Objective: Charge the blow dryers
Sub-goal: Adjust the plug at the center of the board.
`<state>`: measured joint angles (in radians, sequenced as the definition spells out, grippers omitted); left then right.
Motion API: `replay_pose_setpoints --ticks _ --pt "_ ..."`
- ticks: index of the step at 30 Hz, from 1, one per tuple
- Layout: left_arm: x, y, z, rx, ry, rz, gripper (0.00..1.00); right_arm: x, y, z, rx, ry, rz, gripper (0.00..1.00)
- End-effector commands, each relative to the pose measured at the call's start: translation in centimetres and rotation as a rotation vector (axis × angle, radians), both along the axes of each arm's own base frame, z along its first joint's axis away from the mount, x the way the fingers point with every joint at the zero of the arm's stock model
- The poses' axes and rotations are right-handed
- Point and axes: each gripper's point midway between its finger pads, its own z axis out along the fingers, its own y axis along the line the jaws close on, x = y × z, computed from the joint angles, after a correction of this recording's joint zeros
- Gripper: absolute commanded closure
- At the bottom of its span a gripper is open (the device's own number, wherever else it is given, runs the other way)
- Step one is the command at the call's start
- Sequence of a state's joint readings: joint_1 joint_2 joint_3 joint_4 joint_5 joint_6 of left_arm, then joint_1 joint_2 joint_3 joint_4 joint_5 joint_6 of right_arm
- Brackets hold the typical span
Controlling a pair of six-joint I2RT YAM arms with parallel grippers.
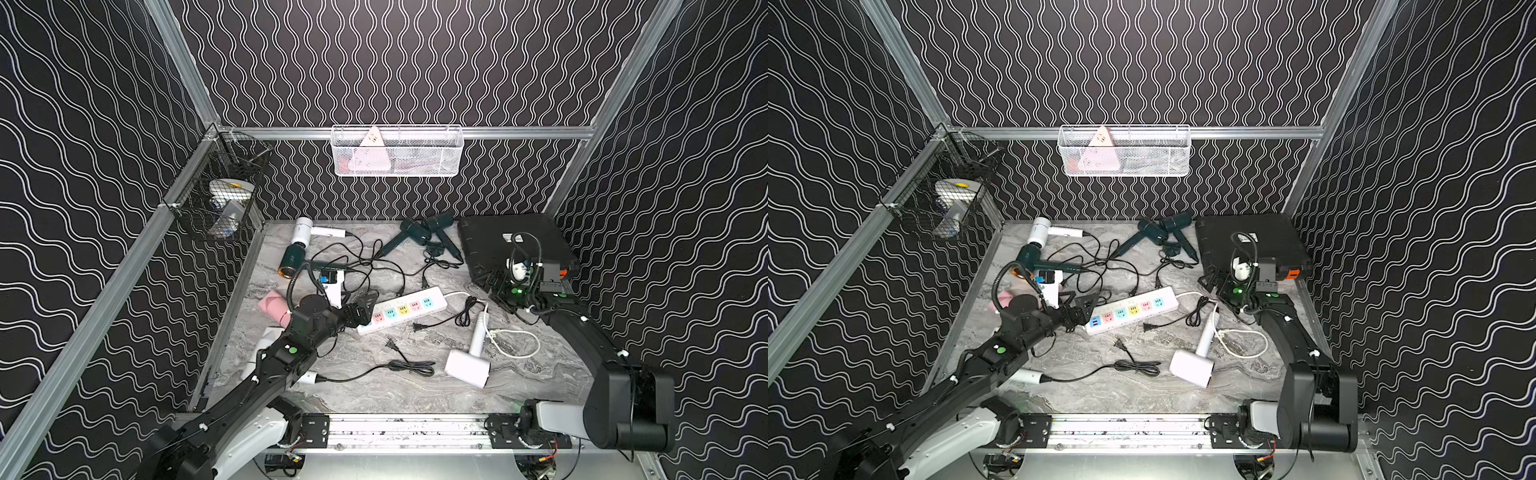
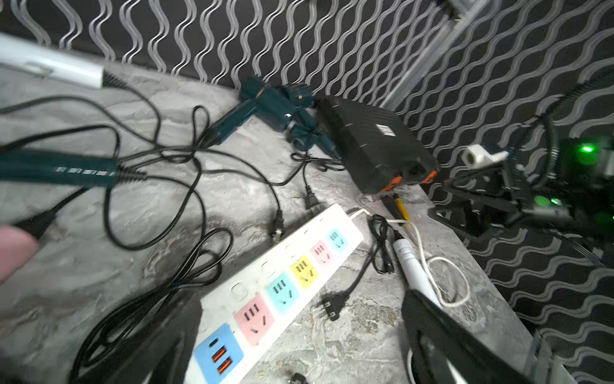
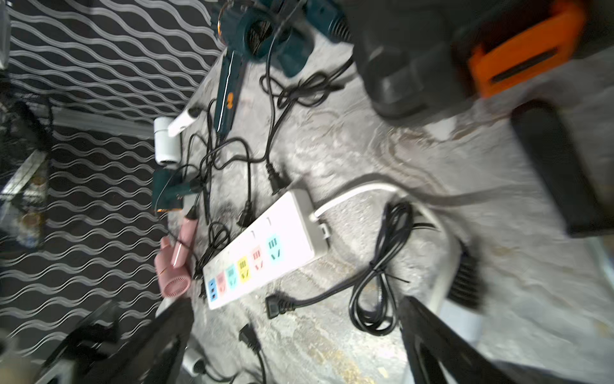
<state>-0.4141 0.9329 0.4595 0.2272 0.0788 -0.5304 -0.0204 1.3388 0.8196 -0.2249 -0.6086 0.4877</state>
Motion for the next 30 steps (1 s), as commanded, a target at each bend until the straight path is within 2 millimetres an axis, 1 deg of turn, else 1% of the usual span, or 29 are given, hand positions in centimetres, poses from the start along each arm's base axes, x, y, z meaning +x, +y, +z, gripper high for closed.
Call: replay_pose_setpoints --ticks 1,3,6,9,11,13,14,18,22,24,27,28,30 --pt "1.5 1.4 -0.6 -0.023 0.053 0.128 0.01 0.0 2.1 0.5 0.005 -0.033 0.085 0.0" --pt "1.8 1.3 -1.2 -0.027 0.071 0.137 0.01 -0.2 2.8 0.2 -0.057 -0.033 0.098 0.0" --pt "1.9 1.8 -2.2 -0.033 0.065 0.167 0.01 -0.4 3.4 0.0 -0.195 -0.054 0.097 0.0" --pt "1.9 2.3 -2.5 -0.025 0.054 0.189 0.01 -0.7 4.6 0.8 -0.254 -0.152 0.119 0.0" --pt "1.9 2.6 -2.7 -0.013 0.058 0.206 0.01 -1.0 5.2 1.1 -0.339 -0.227 0.138 0.0" --pt "1.9 2.9 -3.0 0.001 0.067 0.222 0.01 -1.5 6.1 0.9 -0.413 -0.262 0.19 0.0" --pt "1.9 3.1 -3.0 0.005 0.068 0.228 0.01 -1.7 6.6 0.7 -0.419 -0.259 0.221 0.0" --pt "1.8 3.4 -3.0 0.013 0.064 0.244 0.01 -2.7 7.5 -0.9 -0.395 -0.144 0.288 0.0" --pt "1.8 3.7 -3.2 0.018 0.066 0.256 0.01 -3.8 9.0 -1.7 -0.339 -0.144 0.376 0.0" --pt "1.8 3.7 -3.3 0.023 0.07 0.259 0.01 -4.1 9.4 -2.2 -0.371 -0.134 0.41 0.01" --pt "1.9 3.8 -3.5 0.028 0.073 0.262 0.01 -4.6 10.8 -3.1 -0.423 -0.127 0.48 0.08" --pt "1.9 3.8 -3.5 0.03 0.074 0.264 0.01 -5.3 11.7 -3.6 -0.453 -0.121 0.524 0.09" --pt "1.9 3.9 -3.7 0.036 0.078 0.268 0.01 -5.9 12.5 -4.9 -0.506 -0.096 0.579 0.1"
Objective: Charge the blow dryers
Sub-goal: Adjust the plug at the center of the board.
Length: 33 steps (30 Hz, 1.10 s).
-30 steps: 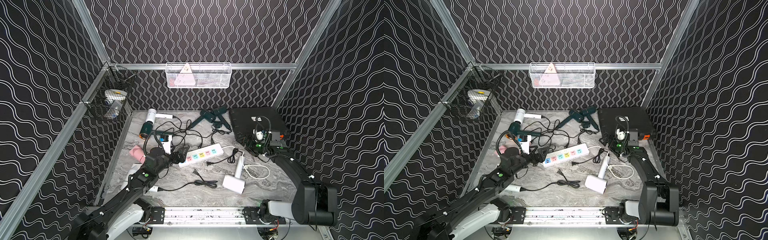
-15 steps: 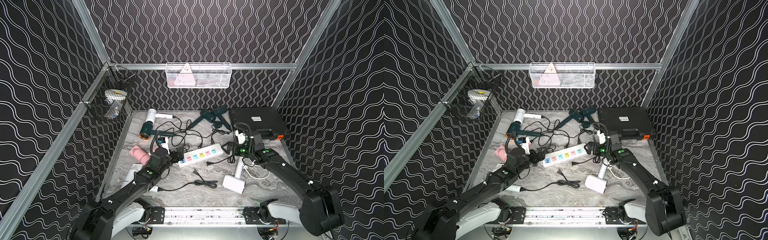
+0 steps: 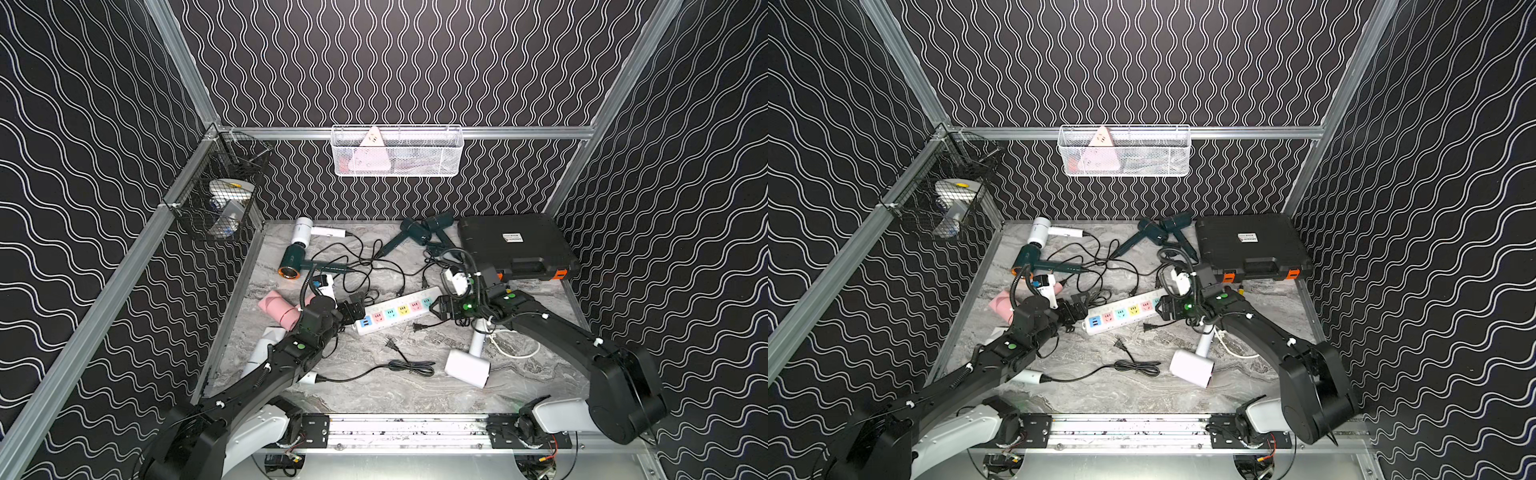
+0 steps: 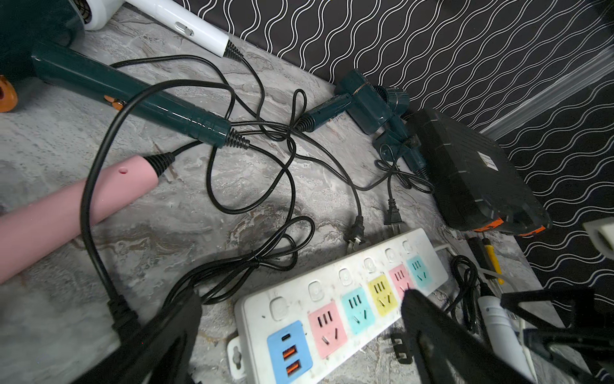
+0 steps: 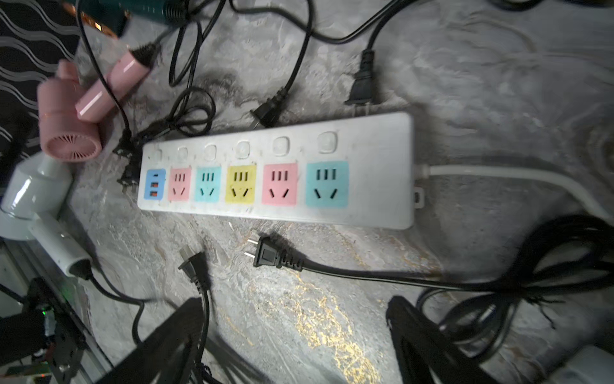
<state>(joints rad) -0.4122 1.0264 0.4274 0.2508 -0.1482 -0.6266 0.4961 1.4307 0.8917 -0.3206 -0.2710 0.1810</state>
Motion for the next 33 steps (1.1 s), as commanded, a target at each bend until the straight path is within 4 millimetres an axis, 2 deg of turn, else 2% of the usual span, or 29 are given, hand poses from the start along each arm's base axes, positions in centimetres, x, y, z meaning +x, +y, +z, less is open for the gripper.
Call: replay_pose_setpoints --ticks 1,8,13,25,28,33 --pt "0.3 0.3 0.3 0.004 -0.016 0.022 0.01 -1.2 0.5 -1.9 -0.117 0.024 0.08 0.12" --pt "0.3 0.4 0.3 0.009 -0.018 0.023 0.01 -2.6 2.5 -4.4 -0.256 0.054 0.205 0.27" --pt "0.3 0.4 0.3 0.013 -0.016 0.022 0.01 -2.6 3.8 -5.9 -0.323 0.071 0.278 0.47" --pt "0.4 0.3 0.3 0.014 -0.015 0.018 0.01 -2.4 4.2 -8.3 -0.384 0.113 0.342 0.48" --pt "0.4 0.3 0.2 0.015 -0.01 0.018 0.01 -2.4 4.1 -8.9 -0.4 0.127 0.343 0.56" --pt "0.3 0.1 0.4 0.009 -0.016 0.011 0.01 -2.3 4.4 -9.2 -0.387 0.129 0.349 0.56"
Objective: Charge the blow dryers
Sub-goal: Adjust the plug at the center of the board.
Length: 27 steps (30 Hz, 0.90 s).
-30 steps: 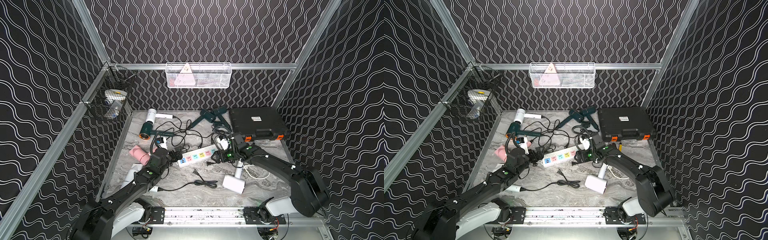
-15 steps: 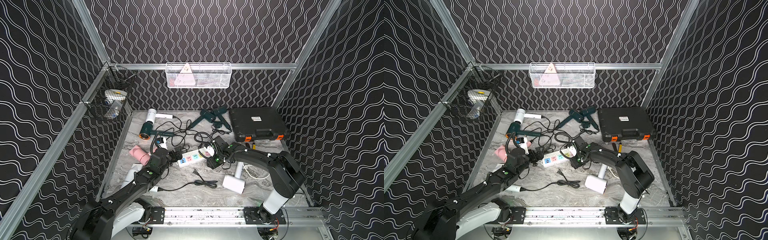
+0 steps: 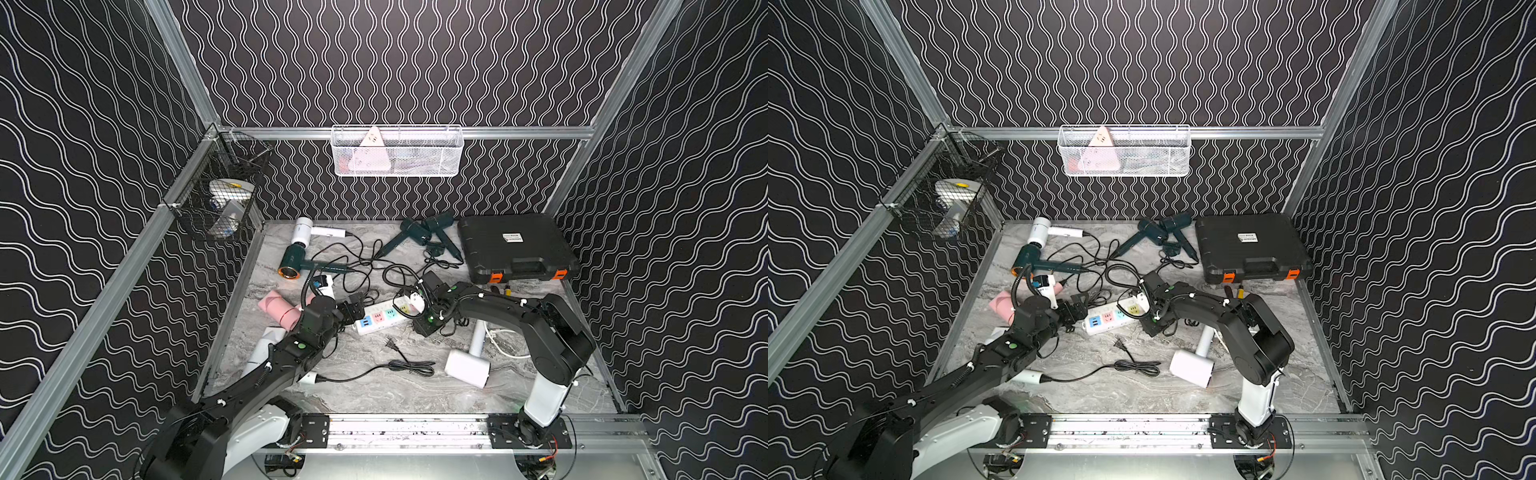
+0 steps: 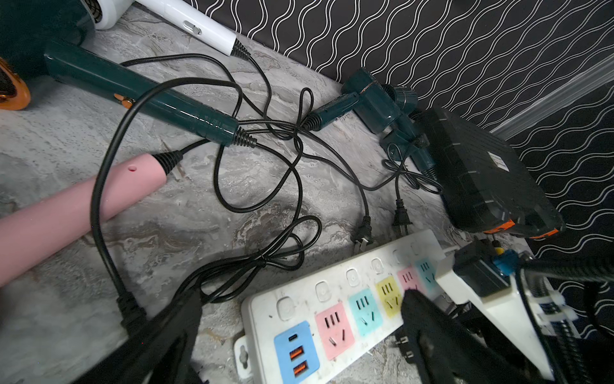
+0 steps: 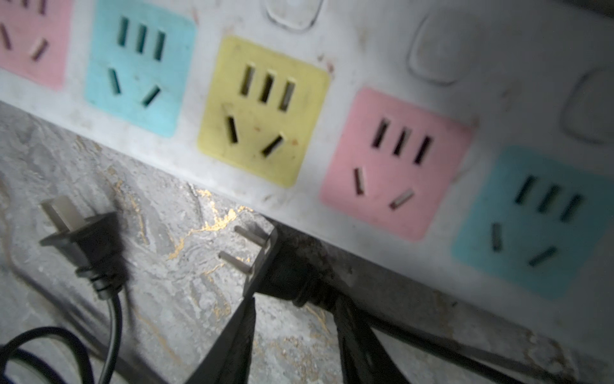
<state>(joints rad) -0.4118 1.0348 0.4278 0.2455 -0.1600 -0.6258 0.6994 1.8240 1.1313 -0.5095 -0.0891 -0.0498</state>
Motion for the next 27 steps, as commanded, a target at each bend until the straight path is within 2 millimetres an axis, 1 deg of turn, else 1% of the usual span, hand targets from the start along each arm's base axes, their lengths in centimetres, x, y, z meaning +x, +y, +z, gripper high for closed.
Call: replay_pose_setpoints --ticks 1,3,4,11,17,22,27 --pt "0.3 -0.1 0.7 -0.002 -0.024 -0.001 0.01 -0.7 0.0 -0.9 -0.004 0.039 0.02 0.53" --pt "0.3 -0.1 0.8 -0.002 -0.024 -0.001 0.01 -0.8 -0.1 -1.2 -0.017 0.043 0.021 0.48" --pt "0.3 -0.1 0.8 -0.002 -0.025 -0.003 0.01 -0.1 0.3 -0.4 -0.008 0.019 0.019 0.47" --pt "0.3 -0.3 1.1 -0.01 -0.035 -0.013 0.01 0.5 0.3 1.0 -0.015 -0.022 0.027 0.44" --pt "0.3 -0.2 0.9 -0.003 -0.03 -0.009 0.01 0.1 -0.3 0.4 -0.051 -0.006 0.064 0.44" --pt "0.5 -0.6 0.6 -0.006 -0.021 -0.023 0.01 0.0 0.0 0.5 -0.04 -0.009 0.089 0.46" --pt "0.5 -0.7 0.5 -0.007 -0.017 -0.029 0.01 -0.1 0.5 -0.1 -0.024 0.011 0.102 0.46"
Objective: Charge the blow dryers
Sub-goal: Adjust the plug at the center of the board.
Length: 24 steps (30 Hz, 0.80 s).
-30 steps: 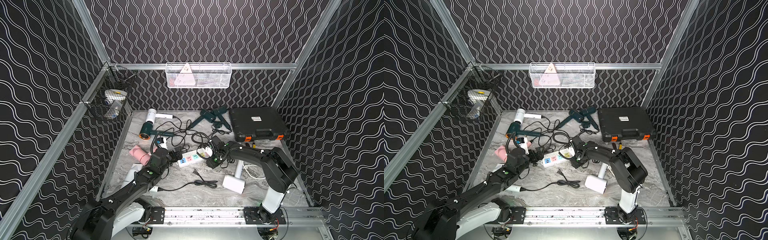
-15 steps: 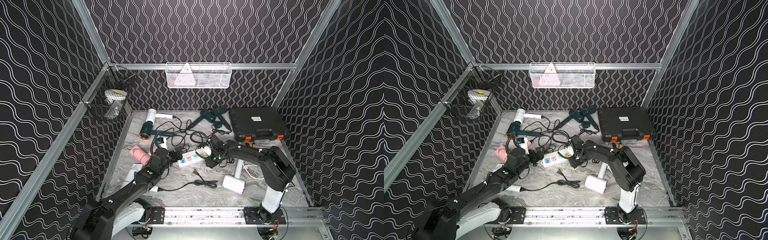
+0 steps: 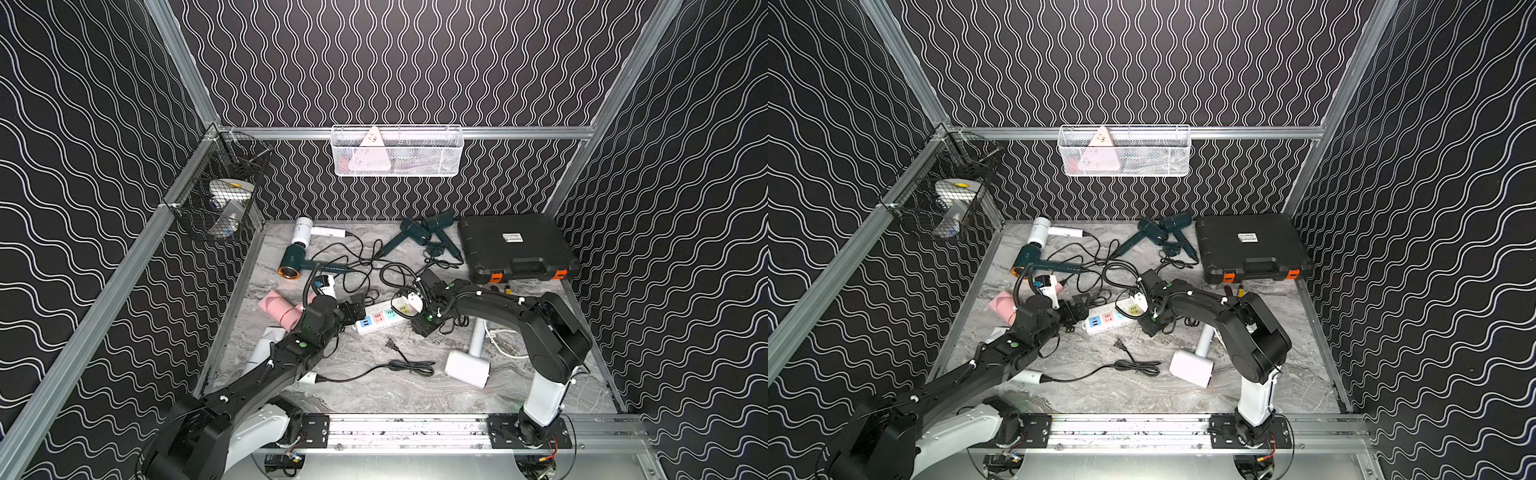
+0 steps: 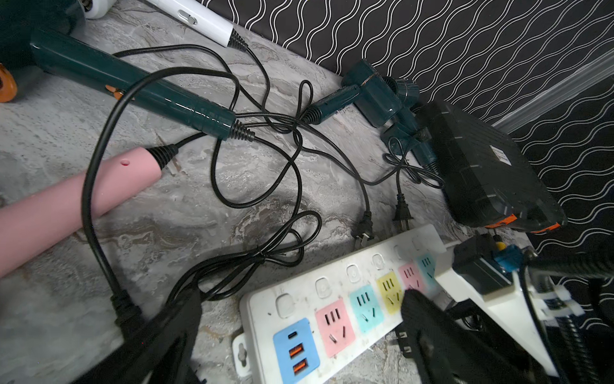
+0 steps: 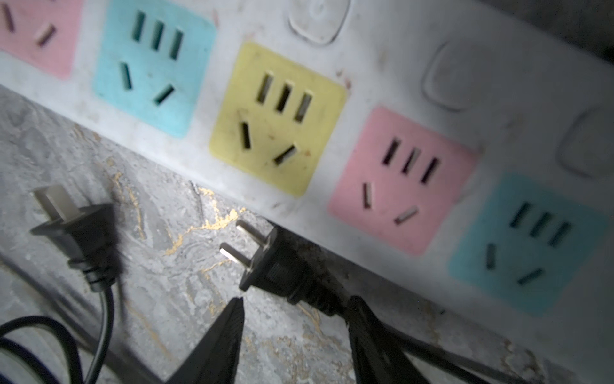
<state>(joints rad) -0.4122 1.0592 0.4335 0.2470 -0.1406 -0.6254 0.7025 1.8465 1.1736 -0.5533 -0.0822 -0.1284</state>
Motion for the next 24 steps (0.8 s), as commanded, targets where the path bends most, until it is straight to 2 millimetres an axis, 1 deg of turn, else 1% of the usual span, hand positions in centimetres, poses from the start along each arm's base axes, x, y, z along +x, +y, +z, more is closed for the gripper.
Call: replay_pose_setpoints --ticks 1,5,9,15,20,24 --pt "0.5 -0.3 1.0 -0.006 -0.037 -0.011 0.01 -0.2 0.5 -0.5 0.008 0.018 0.028 0.47" --pt "0.4 -0.3 1.0 -0.006 -0.036 -0.011 0.01 -0.5 0.7 -1.4 -0.01 0.04 0.038 0.49" --pt "0.5 -0.4 1.1 -0.007 -0.038 -0.014 0.01 -0.8 1.1 -1.1 0.005 0.04 0.05 0.53" --pt "0.5 -0.5 1.1 -0.009 -0.036 -0.02 0.01 -1.4 1.7 -0.4 0.042 0.038 0.059 0.67" --pt "0.5 -0.6 1.1 -0.009 -0.036 -0.023 0.01 -1.6 1.5 -0.2 0.045 0.034 0.045 0.83" --pt "0.5 -0.6 1.0 -0.011 -0.035 -0.026 0.01 -1.5 0.8 0.2 0.03 0.015 0.012 0.88"
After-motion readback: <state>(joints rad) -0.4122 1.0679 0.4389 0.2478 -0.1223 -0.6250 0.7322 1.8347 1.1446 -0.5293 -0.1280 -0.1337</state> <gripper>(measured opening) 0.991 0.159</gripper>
